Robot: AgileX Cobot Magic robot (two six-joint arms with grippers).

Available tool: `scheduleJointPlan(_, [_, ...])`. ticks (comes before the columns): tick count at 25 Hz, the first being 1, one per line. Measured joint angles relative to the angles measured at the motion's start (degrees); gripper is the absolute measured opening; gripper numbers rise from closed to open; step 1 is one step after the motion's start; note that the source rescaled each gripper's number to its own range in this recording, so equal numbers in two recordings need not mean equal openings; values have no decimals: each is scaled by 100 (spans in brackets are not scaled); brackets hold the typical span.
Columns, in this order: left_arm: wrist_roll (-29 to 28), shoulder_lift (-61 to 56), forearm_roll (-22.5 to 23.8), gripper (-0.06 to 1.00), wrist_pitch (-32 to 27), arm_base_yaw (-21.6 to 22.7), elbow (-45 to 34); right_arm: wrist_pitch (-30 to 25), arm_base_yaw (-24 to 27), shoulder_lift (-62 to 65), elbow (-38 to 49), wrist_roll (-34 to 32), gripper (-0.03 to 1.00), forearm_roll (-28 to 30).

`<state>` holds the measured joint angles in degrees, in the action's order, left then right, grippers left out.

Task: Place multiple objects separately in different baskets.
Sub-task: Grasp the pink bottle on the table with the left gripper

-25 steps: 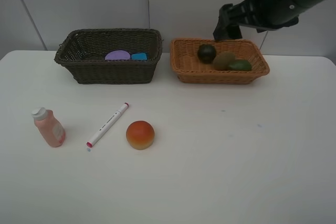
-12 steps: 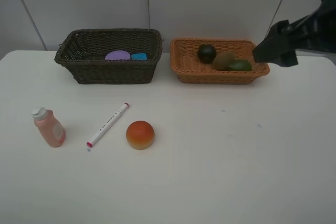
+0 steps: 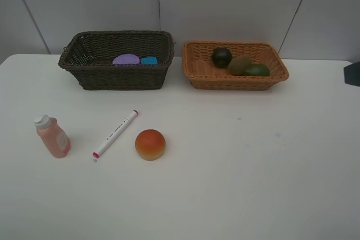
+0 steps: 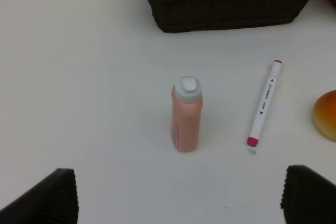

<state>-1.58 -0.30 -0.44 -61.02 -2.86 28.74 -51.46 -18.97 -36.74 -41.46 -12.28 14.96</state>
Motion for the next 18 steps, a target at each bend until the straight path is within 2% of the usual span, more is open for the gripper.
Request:
scheduleJointPlan(9, [0, 0, 0, 100, 0, 0, 0, -679, 670, 1559, 111, -13, 100, -107])
scheduleJointPlan(18, [0, 0, 0, 100, 0, 0, 0, -820, 1523, 2628, 385, -7, 100, -221])
